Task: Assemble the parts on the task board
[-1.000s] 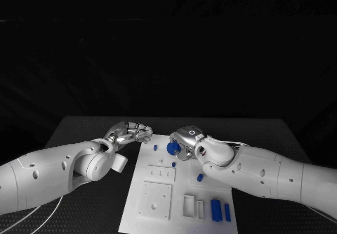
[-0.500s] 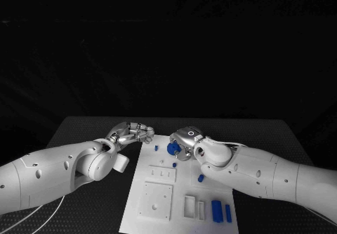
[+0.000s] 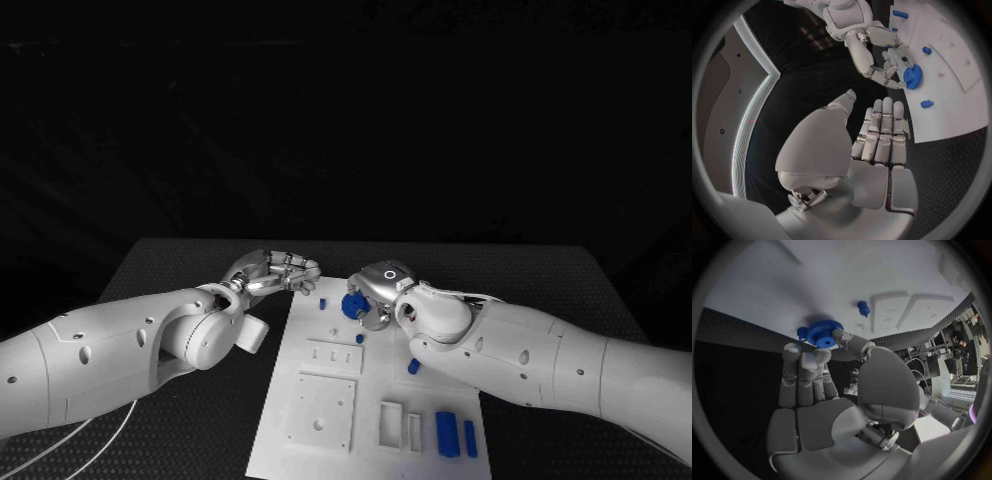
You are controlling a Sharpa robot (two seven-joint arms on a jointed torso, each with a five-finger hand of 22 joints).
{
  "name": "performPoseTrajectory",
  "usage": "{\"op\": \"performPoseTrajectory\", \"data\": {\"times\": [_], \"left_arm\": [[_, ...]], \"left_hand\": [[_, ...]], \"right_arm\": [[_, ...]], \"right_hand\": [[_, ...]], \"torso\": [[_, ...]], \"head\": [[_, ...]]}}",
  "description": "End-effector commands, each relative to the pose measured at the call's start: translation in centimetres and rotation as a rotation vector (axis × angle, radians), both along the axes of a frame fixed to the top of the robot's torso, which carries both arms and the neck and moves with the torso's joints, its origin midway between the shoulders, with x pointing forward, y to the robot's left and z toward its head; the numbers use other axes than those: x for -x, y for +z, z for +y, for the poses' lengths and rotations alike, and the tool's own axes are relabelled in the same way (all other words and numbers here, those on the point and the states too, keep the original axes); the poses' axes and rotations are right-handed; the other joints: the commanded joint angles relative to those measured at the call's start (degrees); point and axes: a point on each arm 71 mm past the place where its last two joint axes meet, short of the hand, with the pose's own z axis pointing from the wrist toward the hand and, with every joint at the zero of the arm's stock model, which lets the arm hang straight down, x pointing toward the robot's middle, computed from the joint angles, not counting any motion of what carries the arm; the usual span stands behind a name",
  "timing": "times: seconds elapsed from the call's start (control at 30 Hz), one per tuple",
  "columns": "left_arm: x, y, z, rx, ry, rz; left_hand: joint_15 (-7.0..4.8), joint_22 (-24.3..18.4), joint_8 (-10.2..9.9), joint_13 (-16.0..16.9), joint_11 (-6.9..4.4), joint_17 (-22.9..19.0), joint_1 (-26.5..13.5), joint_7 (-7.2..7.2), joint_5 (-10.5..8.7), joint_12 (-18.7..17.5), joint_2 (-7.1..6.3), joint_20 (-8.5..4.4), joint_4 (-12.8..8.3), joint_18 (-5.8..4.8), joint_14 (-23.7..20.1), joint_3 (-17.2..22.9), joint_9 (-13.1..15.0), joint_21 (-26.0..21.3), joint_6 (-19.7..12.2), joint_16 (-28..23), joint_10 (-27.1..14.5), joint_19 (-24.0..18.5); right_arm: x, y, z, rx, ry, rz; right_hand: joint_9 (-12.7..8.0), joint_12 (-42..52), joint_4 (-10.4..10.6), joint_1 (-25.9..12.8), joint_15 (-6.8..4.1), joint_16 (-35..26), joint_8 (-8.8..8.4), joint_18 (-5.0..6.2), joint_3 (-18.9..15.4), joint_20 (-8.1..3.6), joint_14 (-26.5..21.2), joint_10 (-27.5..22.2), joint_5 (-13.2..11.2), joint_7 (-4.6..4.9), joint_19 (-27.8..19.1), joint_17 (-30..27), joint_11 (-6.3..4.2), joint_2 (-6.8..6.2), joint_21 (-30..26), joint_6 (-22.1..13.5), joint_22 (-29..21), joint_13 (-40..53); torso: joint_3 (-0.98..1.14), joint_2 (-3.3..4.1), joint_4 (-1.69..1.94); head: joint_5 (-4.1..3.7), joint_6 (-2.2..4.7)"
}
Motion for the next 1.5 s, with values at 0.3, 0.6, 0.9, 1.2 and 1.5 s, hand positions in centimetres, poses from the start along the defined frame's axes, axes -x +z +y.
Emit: {"op": "performPoseTrajectory", "data": {"times": [0.3, 0.6, 0.9, 1.2, 1.5], "left_arm": [[0.0, 0.1, -0.3, 0.007, -0.019, -0.005], [0.0, 0.1, -0.3, 0.006, -0.017, -0.005], [0.0, 0.1, -0.2, 0.004, -0.014, -0.005], [0.0, 0.1, -0.2, 0.002, -0.011, -0.003], [0.0, 0.1, -0.1, 0.002, -0.010, -0.003]], "left_hand": [[0.20, 1.0, -0.3, -0.1, 0.01, 0.1, 0.4, 0.28, -0.30, -0.4, -0.32, 0.14, 0.5, 0.69, 0.2, -0.1, -0.1, -0.2, 0.2, -0.3, 0.5, -0.3], [0.20, 1.0, -0.3, -0.1, 0.01, 0.1, 0.4, 0.29, -0.30, -0.4, -0.33, 0.13, 0.5, 0.69, 0.2, -0.1, -0.1, -0.2, 0.2, -0.3, 0.5, -0.3], [0.20, 1.0, -0.3, -0.1, 0.02, 0.1, 0.4, 0.29, -0.30, -0.5, -0.34, 0.13, 0.6, 0.69, 0.2, -0.1, -0.1, -0.2, 0.2, -0.3, 0.5, -0.3], [0.19, 1.0, -0.3, -0.1, -0.02, 0.1, 0.7, 0.30, -0.29, -0.5, -0.38, 0.12, 0.5, 0.71, 0.2, -0.2, -0.2, -0.2, 0.2, -0.3, 0.6, -0.3], [0.19, 1.0, -0.3, -0.1, -0.01, 0.2, 0.7, 0.32, -0.29, -0.5, -0.38, 0.13, 0.6, 0.70, 0.2, -0.2, -0.2, -0.2, 0.1, -0.4, 0.6, -0.3]], "right_arm": [[0.1, -0.5, 0.3, 0.013, 0.009, 0.009], [0.0, -0.6, 0.1, 0.007, -0.004, 0.023], [-0.1, -0.7, -0.5, -0.018, -0.019, 0.042], [-0.5, -1.0, -1.3, 0.000, -0.037, 0.074], [-0.7, -1.2, -2.0, -0.001, -0.052, 0.099]], "right_hand": [[-0.5, 0.2, -0.6, -0.2, 0.04, -0.3, -0.73, 1.73, 0.0, -0.04, -0.2, -1.9, -0.9, -0.06, 0.0, 0.2, -0.66, -0.52, 0.0, 4.5, 0.5, -0.1], [-1.6, 0.2, -2.3, -0.7, 0.71, -0.6, -2.31, 1.73, -1.5, 0.16, -0.6, -2.7, -1.7, 0.74, -0.5, 0.4, 0.10, -0.64, -0.3, 1.8, 0.5, -0.3], [-2.3, 0.3, -3.6, -1.3, 1.51, -0.7, -3.56, 1.73, -3.1, 0.41, -0.9, -3.2, -1.3, 1.62, -0.8, 0.7, 0.95, -0.77, -0.4, -0.7, 0.6, -0.3], [-2.5, 0.7, -7.2, 1.1, 1.69, -0.9, -4.05, 1.73, -1.9, 0.81, -1.4, -4.0, 17.8, 1.74, -1.4, 1.0, 1.05, -0.66, -0.6, -2.5, 0.7, -0.3], [-2.6, 1.1, -7.4, 2.2, 1.59, -1.0, -3.71, 1.73, 0.0, 1.10, -1.3, -4.2, 25.8, 1.63, -1.3, 1.3, 0.96, -0.28, -0.5, -2.6, 0.7, -0.5]], "torso": [[-0.01, 0.00, -0.05], [-0.02, -0.03, -0.10], [0.04, -0.03, -0.08], [0.05, -0.01, -0.13], [0.04, 0.01, -0.14]], "head": [[0.00, 0.04], [0.09, -0.02], [0.09, -0.09], [0.02, -0.10], [-0.18, -0.20]]}}
